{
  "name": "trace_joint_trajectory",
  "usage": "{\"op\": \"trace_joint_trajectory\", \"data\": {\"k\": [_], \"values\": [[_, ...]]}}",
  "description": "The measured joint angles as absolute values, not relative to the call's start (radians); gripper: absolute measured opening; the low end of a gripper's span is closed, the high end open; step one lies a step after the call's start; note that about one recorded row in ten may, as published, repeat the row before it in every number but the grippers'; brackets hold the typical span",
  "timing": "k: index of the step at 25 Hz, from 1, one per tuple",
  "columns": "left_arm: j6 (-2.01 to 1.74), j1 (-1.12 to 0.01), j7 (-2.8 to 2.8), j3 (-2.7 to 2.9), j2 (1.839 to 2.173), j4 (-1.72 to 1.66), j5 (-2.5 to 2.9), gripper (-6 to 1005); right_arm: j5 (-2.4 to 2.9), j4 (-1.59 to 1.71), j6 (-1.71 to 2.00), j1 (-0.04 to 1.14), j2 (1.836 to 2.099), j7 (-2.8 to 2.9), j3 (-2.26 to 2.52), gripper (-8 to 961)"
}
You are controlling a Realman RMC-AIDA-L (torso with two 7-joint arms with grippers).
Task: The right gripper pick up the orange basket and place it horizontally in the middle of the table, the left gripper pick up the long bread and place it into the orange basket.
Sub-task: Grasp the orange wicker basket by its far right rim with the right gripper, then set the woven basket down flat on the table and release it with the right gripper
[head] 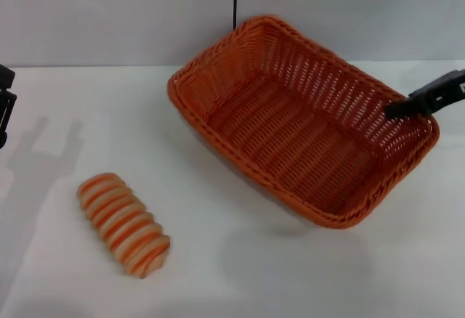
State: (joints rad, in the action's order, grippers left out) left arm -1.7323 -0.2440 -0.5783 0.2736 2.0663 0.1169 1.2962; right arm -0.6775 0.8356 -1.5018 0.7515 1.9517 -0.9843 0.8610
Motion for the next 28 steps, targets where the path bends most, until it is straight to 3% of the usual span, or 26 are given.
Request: {"op": "trace_joint_trajectory", "data": {"k": [1,6,9,17,20,21,22,28], "values": [[-1.73,-0.244,-0.578,0.272,2.066,0.117,1.296,656,-0.69,0.898,-1.512,0.73,1.97,-1.008,0.86,148],[-1.721,-0.246,-0.578,0.269,2.066,0.116,1.296,656,-0.797,1.043,-1.55,0.655,2.005,-1.101,0.858,148],[-1.721,-0.247,-0.578,0.269,2.066,0.115,1.296,656,-0.88,1.084,-1.557,0.618,2.008,-1.132,0.855,148],[-1.719,-0.26,-0.578,0.267,2.065,0.115,1.291,657,-1.168,1.094,-1.695,0.544,1.982,-1.309,0.71,149],[-1.718,-0.27,-0.578,0.267,2.065,0.115,1.29,657,-1.239,1.089,-1.772,0.533,1.953,-1.349,0.677,149],[-1.718,-0.271,-0.578,0.267,2.065,0.115,1.29,657,-1.272,1.088,-1.819,0.529,1.925,-1.363,0.677,149],[-1.718,-0.274,-0.578,0.267,2.065,0.115,1.29,657,-1.272,1.088,-1.819,0.529,1.925,-1.363,0.677,149],[-1.717,-0.277,-0.578,0.267,2.065,0.109,1.29,657,-1.371,1.082,-1.876,0.516,1.815,-1.369,0.768,149]]}}
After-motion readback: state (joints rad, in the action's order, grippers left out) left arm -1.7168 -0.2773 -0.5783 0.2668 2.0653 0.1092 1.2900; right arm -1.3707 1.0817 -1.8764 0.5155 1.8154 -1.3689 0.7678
